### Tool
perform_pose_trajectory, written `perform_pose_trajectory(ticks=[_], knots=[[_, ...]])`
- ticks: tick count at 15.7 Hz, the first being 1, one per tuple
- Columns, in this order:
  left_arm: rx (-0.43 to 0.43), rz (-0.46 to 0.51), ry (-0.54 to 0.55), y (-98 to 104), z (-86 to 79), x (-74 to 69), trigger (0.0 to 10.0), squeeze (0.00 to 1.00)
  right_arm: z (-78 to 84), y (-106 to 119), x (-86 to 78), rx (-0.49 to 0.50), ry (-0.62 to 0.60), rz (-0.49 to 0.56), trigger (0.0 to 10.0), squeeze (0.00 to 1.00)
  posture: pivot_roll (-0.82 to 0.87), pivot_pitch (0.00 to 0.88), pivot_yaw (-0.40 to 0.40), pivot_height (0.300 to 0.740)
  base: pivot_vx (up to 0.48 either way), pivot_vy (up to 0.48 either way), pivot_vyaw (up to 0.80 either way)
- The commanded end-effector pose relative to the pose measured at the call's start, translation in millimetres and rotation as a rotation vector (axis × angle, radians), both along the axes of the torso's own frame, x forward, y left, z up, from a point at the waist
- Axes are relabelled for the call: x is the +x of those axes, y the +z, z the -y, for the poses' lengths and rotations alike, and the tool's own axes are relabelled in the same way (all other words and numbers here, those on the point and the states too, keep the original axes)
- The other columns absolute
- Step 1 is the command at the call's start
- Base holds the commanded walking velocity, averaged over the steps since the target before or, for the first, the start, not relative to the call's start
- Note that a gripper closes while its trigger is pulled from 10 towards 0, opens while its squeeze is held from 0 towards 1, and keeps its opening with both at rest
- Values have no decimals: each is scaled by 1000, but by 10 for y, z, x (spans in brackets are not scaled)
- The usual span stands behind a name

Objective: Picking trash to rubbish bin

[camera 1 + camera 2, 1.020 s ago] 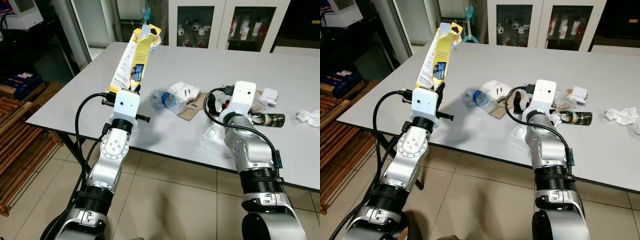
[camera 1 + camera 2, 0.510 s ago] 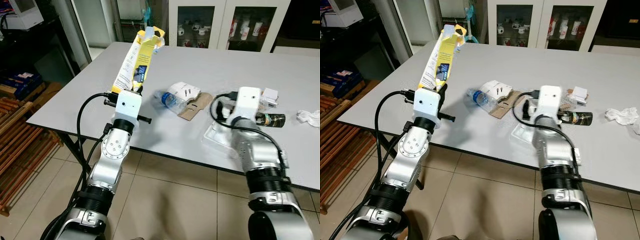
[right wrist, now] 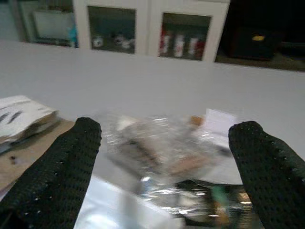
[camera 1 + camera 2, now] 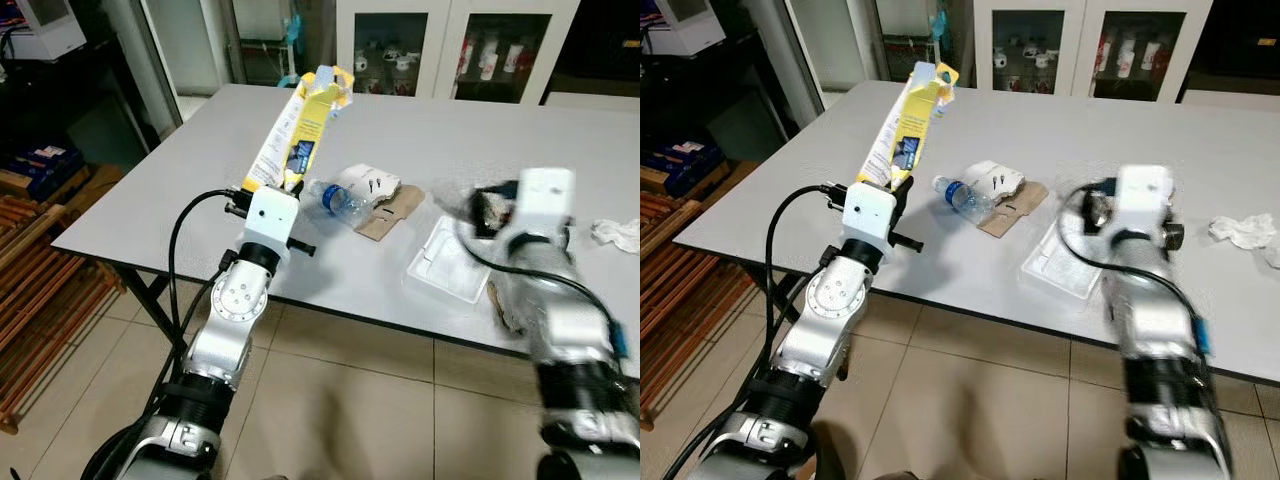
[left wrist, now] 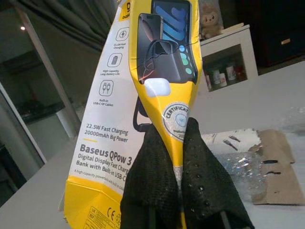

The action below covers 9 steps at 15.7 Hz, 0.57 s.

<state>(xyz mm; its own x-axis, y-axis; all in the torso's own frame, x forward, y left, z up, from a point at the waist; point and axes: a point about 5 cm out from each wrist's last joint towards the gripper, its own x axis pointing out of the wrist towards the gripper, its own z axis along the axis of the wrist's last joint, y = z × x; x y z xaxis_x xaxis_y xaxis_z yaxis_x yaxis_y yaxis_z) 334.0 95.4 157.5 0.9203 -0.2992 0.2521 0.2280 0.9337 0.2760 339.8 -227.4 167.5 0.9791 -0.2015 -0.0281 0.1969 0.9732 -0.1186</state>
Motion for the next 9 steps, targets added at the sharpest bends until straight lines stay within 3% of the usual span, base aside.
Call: perform_pose_trajectory(ticks=[1, 5, 9], knots=[[3, -20, -15, -50, -3, -14, 10000, 0, 34, 64, -52, 8, 7, 7, 10000, 0, -58, 0, 66, 740, 0, 0, 0], [5, -30, -29, -83, 5, -34, 10000, 0, 35, 4, -243, -22, 37, -44, 10000, 0, -68, 0, 56, 740, 0, 0, 0], [12, -32, -36, -85, 8, -27, 10000, 0, -96, -69, -267, 7, 78, -88, 10000, 0, -66, 0, 56, 740, 0, 0, 0]])
